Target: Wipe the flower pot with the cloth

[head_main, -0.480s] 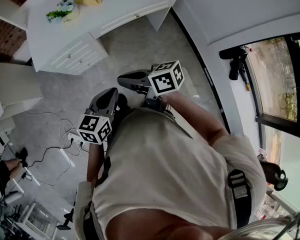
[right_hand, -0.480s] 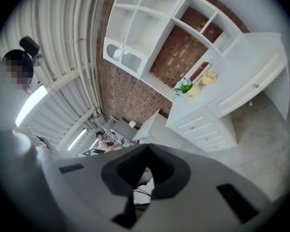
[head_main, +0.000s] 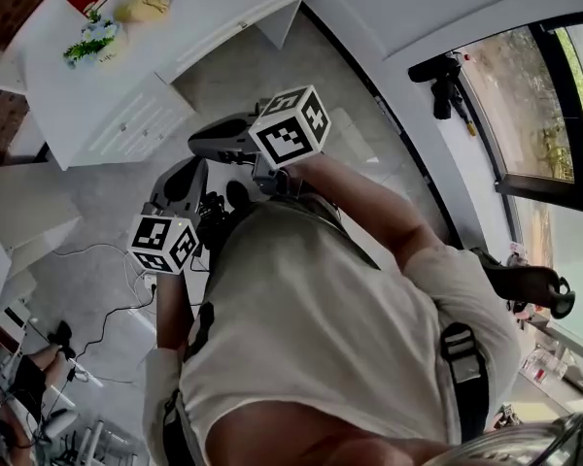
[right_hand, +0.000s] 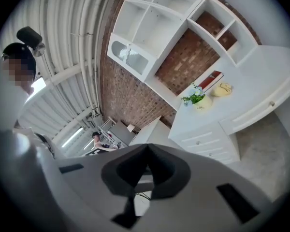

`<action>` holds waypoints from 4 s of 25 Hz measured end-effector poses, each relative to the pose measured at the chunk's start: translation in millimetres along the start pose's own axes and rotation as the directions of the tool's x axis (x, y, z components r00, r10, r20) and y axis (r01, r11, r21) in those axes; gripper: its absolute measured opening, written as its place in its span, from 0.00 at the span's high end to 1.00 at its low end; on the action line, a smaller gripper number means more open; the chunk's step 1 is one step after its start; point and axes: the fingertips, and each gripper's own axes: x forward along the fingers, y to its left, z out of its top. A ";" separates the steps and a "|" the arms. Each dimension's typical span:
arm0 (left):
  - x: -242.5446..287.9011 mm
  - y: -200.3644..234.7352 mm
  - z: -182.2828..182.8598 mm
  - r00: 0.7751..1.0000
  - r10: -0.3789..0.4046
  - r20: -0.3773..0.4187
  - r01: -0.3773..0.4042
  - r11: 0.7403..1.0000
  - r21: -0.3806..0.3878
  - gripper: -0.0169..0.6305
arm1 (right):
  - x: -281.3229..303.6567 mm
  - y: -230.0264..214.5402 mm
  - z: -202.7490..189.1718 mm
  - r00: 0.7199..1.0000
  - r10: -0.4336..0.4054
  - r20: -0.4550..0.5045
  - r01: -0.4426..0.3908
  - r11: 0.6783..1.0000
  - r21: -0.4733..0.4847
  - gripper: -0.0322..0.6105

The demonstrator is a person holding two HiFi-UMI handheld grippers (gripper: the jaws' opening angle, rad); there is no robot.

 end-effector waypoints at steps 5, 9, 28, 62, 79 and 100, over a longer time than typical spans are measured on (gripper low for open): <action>3.5 18.6 11.5 0.995 0.099 0.020 -0.099 0.995 0.022 0.94 | -17.2 -3.4 2.7 0.998 0.055 0.030 -0.057 0.997 0.056 0.93; -7.6 45.7 18.6 0.975 0.218 0.033 -0.219 0.976 0.014 0.94 | -28.4 -25.3 0.4 0.997 0.075 0.015 -0.076 0.991 0.106 0.93; 104.2 3.0 39.3 0.943 0.331 -0.021 -0.331 0.943 -0.020 0.94 | -118.2 -78.2 36.0 0.938 0.339 -0.077 -0.314 0.921 0.231 0.93; 4.4 238.1 60.2 0.940 0.339 0.036 -0.332 0.936 -0.118 0.94 | 105.7 -105.1 100.6 0.959 0.167 -0.228 -0.116 0.968 0.223 0.93; 18.8 288.4 95.6 0.899 0.438 0.009 -0.434 0.893 -0.122 0.94 | 129.8 -225.5 202.7 0.964 -0.144 -0.223 0.136 0.989 -0.049 0.93; 76.7 334.7 142.7 0.759 0.646 -0.080 -0.650 0.748 -0.131 0.94 | 168.6 -426.0 262.8 0.822 -0.392 -0.414 0.235 0.895 -0.380 0.45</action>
